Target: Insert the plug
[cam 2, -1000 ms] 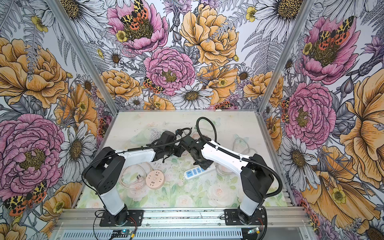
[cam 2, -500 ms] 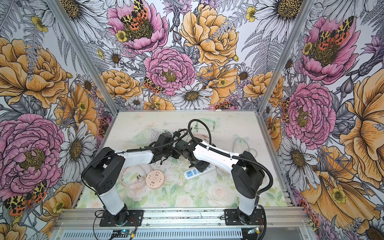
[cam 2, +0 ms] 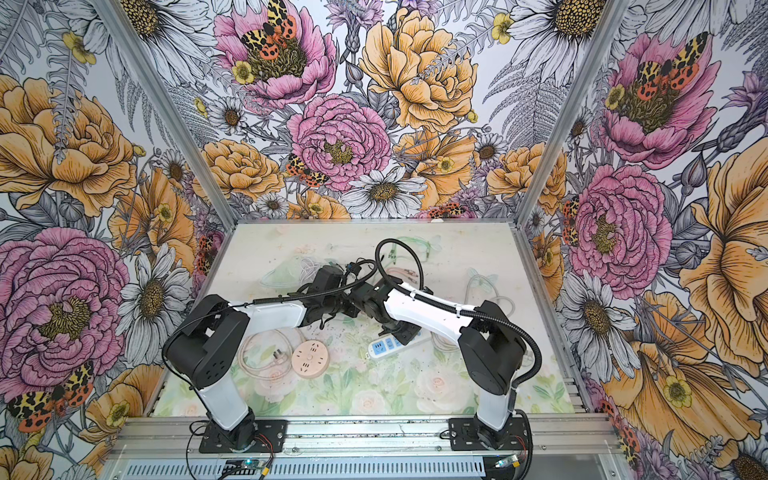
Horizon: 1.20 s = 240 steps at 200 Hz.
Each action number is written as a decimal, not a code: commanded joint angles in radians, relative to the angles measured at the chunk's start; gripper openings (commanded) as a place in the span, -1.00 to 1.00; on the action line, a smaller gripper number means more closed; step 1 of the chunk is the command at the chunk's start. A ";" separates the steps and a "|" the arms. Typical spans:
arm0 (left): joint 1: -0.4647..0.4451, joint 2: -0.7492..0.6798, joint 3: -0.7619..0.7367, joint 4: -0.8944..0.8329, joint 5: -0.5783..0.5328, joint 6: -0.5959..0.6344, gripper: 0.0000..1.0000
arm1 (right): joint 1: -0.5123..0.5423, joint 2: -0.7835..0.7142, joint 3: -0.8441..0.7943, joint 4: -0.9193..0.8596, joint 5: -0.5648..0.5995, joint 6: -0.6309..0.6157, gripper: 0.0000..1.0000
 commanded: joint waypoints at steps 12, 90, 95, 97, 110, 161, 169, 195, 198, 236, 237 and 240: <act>0.013 0.006 0.013 0.029 0.030 -0.017 -0.68 | 0.008 0.025 0.052 -0.008 0.030 -0.004 -1.00; 0.019 0.016 0.011 0.021 0.038 -0.013 -0.68 | 0.003 0.058 0.048 0.008 0.001 -0.011 -1.00; 0.019 0.018 0.012 0.021 0.039 -0.013 -0.68 | 0.001 0.058 0.047 0.008 0.000 -0.012 -1.00; 0.019 0.019 0.013 0.021 0.040 -0.013 -0.68 | 0.000 0.058 0.045 0.009 0.001 -0.011 -1.00; 0.019 0.022 0.017 0.017 0.039 -0.014 -0.68 | -0.004 0.058 0.040 0.013 -0.005 -0.011 -1.00; 0.020 0.025 0.032 0.007 0.041 -0.011 -0.68 | -0.021 0.060 -0.016 0.024 -0.046 -0.014 -1.00; 0.020 0.026 0.034 0.005 0.040 -0.012 -0.68 | -0.021 0.061 -0.020 0.024 -0.046 -0.014 -1.00; 0.020 0.020 0.033 0.000 0.039 -0.012 -0.67 | -0.024 0.065 -0.026 0.024 -0.059 -0.016 -1.00; 0.020 0.018 0.032 0.000 0.038 -0.011 -0.67 | -0.024 0.067 -0.026 0.024 -0.061 -0.015 -1.00; 0.020 0.000 0.028 -0.015 0.033 -0.004 -0.67 | -0.029 0.083 -0.026 0.024 -0.078 -0.030 -1.00; 0.020 0.000 0.029 -0.017 0.032 -0.004 -0.67 | -0.029 0.084 -0.026 0.023 -0.079 -0.029 -1.00; 0.020 -0.002 0.028 -0.017 0.031 -0.002 -0.67 | -0.029 0.083 -0.027 0.023 -0.080 -0.030 -1.00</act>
